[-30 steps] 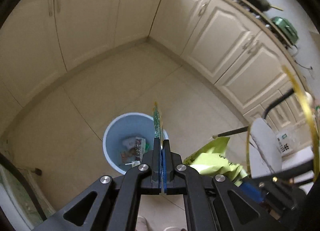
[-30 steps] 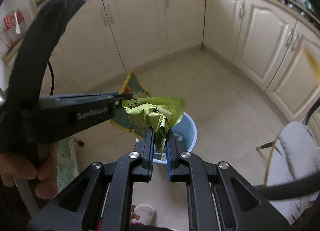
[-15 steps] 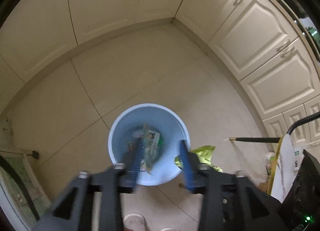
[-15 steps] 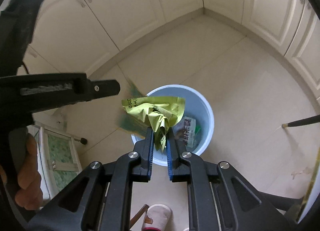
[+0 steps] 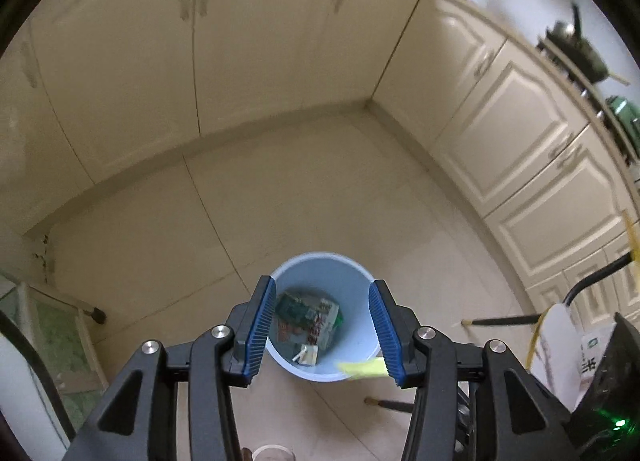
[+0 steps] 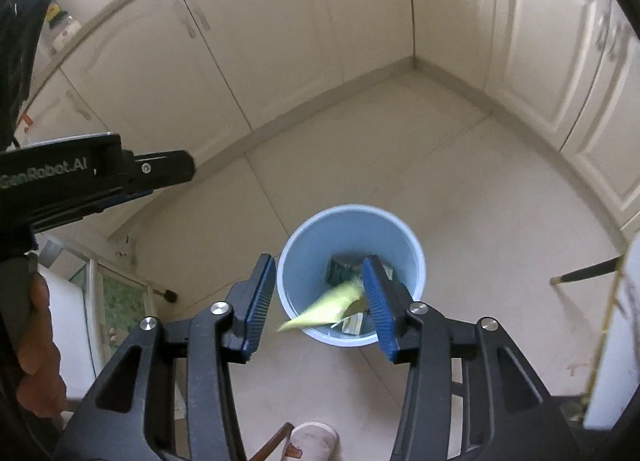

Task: Collect trash
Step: 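Hold both packets over the blue bin and open both grippers, then move both tools back toward the table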

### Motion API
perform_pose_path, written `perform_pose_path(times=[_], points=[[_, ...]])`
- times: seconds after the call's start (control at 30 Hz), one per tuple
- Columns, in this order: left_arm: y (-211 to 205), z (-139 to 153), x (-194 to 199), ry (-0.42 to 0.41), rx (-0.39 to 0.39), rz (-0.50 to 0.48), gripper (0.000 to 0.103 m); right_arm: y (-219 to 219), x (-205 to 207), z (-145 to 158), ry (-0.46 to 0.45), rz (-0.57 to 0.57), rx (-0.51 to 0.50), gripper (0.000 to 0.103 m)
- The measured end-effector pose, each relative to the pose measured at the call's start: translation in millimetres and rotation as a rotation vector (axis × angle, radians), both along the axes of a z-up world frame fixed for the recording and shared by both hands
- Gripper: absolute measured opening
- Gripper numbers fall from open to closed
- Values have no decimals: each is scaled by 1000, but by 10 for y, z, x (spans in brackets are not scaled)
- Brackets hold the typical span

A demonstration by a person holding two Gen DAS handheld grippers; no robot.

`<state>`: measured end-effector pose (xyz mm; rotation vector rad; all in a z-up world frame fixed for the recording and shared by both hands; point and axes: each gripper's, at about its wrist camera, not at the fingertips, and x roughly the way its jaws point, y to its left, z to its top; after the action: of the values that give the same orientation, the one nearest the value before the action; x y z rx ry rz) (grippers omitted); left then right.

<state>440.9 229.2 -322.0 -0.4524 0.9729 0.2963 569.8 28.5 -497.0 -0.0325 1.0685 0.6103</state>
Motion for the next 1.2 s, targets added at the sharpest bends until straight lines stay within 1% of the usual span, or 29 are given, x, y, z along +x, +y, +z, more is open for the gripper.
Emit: perform_pose_path(times=[0.03, 0.1, 0.13, 0.17, 0.2, 0.23, 0.27, 0.33, 0.4, 0.47, 0.5, 0.57, 0.63, 0.67, 0.7, 0.73, 0.77, 0.8, 0.83, 0.87, 0.9, 0.93, 0.97, 1.0, 1.07, 1.1, 1.13, 1.2], points=[[-26, 113, -63, -20, 11, 11, 45, -13, -55, 127, -24, 3, 17, 55], [-66, 338, -231, -77, 17, 27, 45, -56, -176, 409, -100, -2, 33, 66], [-98, 436, -309, -100, 21, 37, 46, -59, -215, 505, -134, 8, 44, 75], [-118, 508, -362, -115, 20, 41, 46, -37, -242, 589, -174, 16, 49, 75], [-156, 555, -407, -124, 17, 43, 46, 0, -264, 666, -228, 20, 34, 75], [-188, 611, -476, -126, 19, 48, 46, 62, -262, 714, -253, 38, 2, 74], [-247, 637, -539, -128, 21, 45, 46, 120, -241, 751, -244, 58, -25, 65], [-373, 784, -660, -152, 39, 32, 46, 111, -318, 904, -225, 58, -12, 56], [-434, 928, -745, -175, 42, 26, 46, -1, -519, 1147, -246, 27, 10, 57], [-610, 1177, -955, -224, 25, -2, 48, -133, -699, 1358, -276, -5, -3, 61], [-602, 1269, -1094, -241, 25, -15, 49, -237, -824, 1468, -298, -28, -11, 62], [-801, 1456, -1250, -293, 21, -67, 51, -492, -1013, 1720, -336, -87, -6, 78], [-1001, 1586, -1365, -323, 14, -128, 53, -722, -1189, 1965, -360, -143, 2, 81], [-1105, 1632, -1393, -338, 7, -158, 53, -908, -1293, 2095, -366, -168, 21, 82], [-1274, 1711, -1425, -355, 3, -200, 53, -997, -1380, 2199, -369, -191, 22, 82], [-1381, 1764, -1437, -366, 4, -236, 53, -1156, -1439, 2302, -373, -218, 24, 85], [-1492, 1818, -1467, -379, 4, -268, 53, -1350, -1539, 2424, -381, -253, 42, 88], [-1544, 1848, -1470, -394, 4, -294, 53, -1484, -1616, 2516, -385, -279, 63, 88], [-1651, 1938, -1525, -416, 11, -328, 54, -1673, -1700, 2634, -391, -316, 100, 90], [-1720, 2007, -1589, -432, 16, -349, 55, -1849, -1775, 2737, -389, -346, 132, 96], [-1806, 2054, -1618, -443, 18, -369, 60, -1984, -1823, 2834, -389, -369, 148, 97], [-1880, 2125, -1661, -459, 20, -400, 62, -2125, -1882, 2909, -396, -387, 163, 97], [-1972, 2173, -1689, -471, 20, -422, 63, -2272, -1978, 2992, -409, -400, 174, 97], [-2019, 2199, -1675, -478, 16, -441, 64, -2456, -2042, 3100, -424, -420, 172, 98], [-2191, 2233, -1688, -488, -20, -515, 64, -2728, -2124, 3268, -459, -463, 137, 99], [-2288, 2253, -1705, -486, -41, -554, 64, -2917, -2179, 3343, -479, -487, 112, 100], [-2314, 2242, -1587, -477, -49, -579, 64, -3092, -2213, 3406, -493, -505, 82, 101], [-2461, 2274, -1481, -471, -50, -621, 64, -3393, -2218, 3485, -513, -548, 4, 103]])
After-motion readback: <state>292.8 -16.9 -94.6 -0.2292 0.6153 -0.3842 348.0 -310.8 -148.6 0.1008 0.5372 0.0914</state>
